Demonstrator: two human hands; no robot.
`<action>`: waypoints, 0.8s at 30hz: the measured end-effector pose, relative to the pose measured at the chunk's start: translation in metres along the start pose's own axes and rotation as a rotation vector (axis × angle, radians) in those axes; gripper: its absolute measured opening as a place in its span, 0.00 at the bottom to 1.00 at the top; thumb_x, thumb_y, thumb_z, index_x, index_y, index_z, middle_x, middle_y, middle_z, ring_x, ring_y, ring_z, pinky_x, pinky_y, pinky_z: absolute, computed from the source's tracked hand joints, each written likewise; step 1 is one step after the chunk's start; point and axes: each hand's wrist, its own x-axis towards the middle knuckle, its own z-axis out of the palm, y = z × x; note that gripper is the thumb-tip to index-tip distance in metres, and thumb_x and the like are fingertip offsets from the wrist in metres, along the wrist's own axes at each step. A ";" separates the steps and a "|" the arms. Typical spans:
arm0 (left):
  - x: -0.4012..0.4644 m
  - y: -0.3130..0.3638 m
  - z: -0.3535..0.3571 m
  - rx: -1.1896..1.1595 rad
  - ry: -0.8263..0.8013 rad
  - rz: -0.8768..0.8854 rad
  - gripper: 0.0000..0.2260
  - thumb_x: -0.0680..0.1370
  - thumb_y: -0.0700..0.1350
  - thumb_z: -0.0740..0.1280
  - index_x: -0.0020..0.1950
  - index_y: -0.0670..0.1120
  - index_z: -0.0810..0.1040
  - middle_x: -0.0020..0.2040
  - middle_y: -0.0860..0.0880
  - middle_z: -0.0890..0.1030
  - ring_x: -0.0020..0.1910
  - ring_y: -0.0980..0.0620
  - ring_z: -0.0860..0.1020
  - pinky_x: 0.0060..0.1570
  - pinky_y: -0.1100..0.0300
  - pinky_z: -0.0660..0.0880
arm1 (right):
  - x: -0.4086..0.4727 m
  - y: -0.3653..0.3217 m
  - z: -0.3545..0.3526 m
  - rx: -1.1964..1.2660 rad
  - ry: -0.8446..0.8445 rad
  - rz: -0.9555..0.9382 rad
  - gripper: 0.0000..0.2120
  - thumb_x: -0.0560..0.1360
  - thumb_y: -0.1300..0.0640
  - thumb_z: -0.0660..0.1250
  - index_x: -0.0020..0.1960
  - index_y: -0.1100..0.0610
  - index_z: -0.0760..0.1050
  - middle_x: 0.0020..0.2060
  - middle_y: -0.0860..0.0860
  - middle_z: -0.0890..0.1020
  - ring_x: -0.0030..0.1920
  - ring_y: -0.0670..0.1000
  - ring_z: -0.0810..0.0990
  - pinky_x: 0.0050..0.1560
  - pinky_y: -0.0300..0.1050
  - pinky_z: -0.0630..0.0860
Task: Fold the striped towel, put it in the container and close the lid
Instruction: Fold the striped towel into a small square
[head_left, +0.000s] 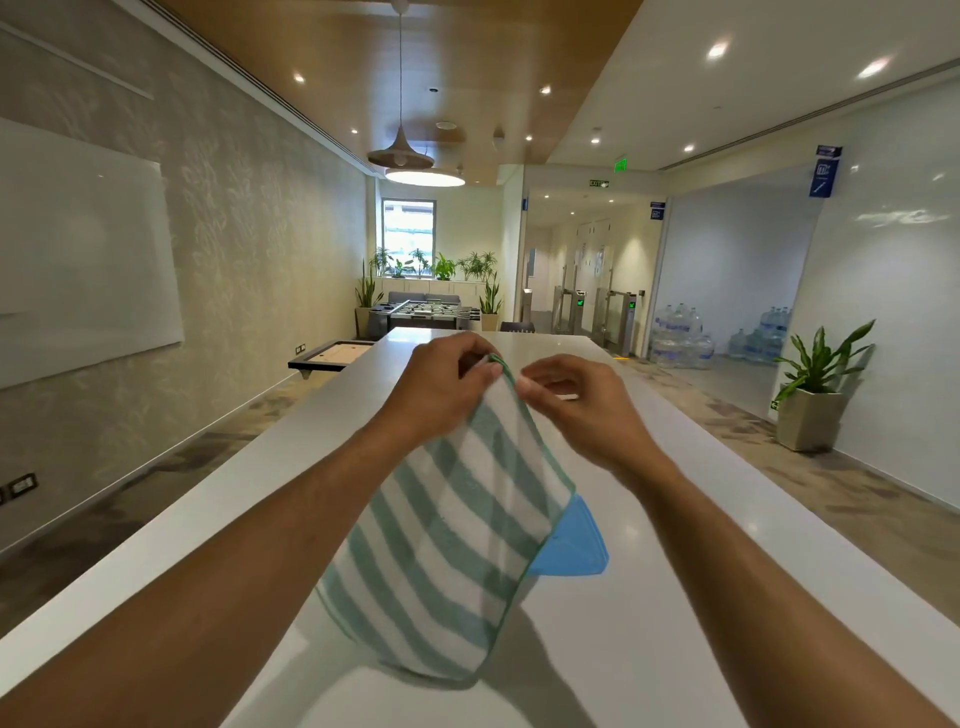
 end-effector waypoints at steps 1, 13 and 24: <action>0.000 0.002 0.002 -0.019 0.003 0.012 0.05 0.77 0.44 0.69 0.51 0.46 0.82 0.43 0.52 0.83 0.41 0.58 0.79 0.40 0.73 0.71 | 0.000 -0.002 0.007 0.037 0.013 -0.006 0.11 0.73 0.51 0.73 0.51 0.57 0.82 0.44 0.49 0.85 0.44 0.44 0.83 0.48 0.39 0.79; -0.008 -0.003 0.006 -0.054 0.034 0.028 0.06 0.75 0.45 0.72 0.48 0.48 0.76 0.40 0.56 0.78 0.39 0.59 0.77 0.40 0.74 0.73 | 0.005 -0.010 0.028 0.318 0.028 0.150 0.03 0.74 0.58 0.70 0.42 0.54 0.77 0.38 0.51 0.79 0.41 0.48 0.77 0.43 0.41 0.73; -0.011 -0.017 0.006 -0.058 -0.132 -0.100 0.12 0.73 0.48 0.73 0.55 0.48 0.78 0.47 0.55 0.80 0.43 0.59 0.77 0.39 0.66 0.73 | 0.014 -0.008 0.006 0.082 0.168 0.071 0.04 0.80 0.54 0.61 0.50 0.55 0.71 0.43 0.46 0.75 0.44 0.44 0.73 0.43 0.38 0.71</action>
